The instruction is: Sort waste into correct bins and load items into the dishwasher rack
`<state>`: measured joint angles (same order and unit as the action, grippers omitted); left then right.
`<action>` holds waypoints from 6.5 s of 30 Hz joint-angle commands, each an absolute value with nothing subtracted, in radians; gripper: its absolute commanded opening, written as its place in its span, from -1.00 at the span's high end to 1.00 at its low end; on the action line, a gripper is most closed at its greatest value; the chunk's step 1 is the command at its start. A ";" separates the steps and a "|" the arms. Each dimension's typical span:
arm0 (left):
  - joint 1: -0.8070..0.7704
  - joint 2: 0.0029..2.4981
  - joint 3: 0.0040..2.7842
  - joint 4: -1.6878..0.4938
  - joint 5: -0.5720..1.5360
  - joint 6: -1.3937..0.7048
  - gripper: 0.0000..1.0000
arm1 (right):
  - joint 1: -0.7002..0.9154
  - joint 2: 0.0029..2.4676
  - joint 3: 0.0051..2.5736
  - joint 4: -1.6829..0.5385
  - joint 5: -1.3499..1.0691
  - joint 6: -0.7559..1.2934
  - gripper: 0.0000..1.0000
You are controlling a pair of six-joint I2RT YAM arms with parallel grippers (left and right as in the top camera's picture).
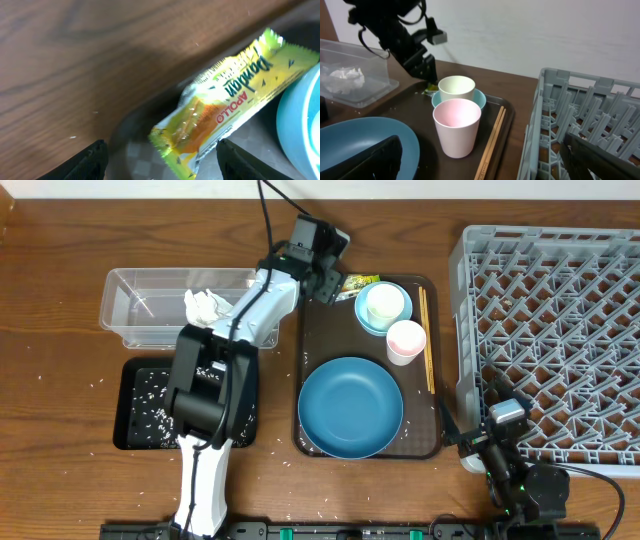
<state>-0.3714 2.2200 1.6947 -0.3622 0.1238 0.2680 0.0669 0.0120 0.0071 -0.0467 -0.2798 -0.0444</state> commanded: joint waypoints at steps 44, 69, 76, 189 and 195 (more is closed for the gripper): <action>-0.403 2.186 1.698 -0.316 0.121 0.205 0.88 | 0.093 0.007 0.006 -0.051 -0.278 -0.042 -0.98; -0.003 1.784 1.657 -0.889 -0.117 -1.302 0.88 | 0.093 0.007 0.006 -0.051 -0.278 -0.042 -0.98; 0.053 1.784 1.615 -0.890 -0.117 -1.345 0.85 | 0.093 0.007 0.006 -0.051 -0.278 -0.042 -0.99; 0.627 1.579 1.607 -1.218 -0.244 -1.163 -0.78 | 0.118 1.208 1.258 -0.299 -0.839 0.263 -0.98; 0.627 1.579 1.607 -1.219 -0.244 -1.163 -0.79 | 0.225 1.421 1.430 -0.575 -0.841 0.081 -0.98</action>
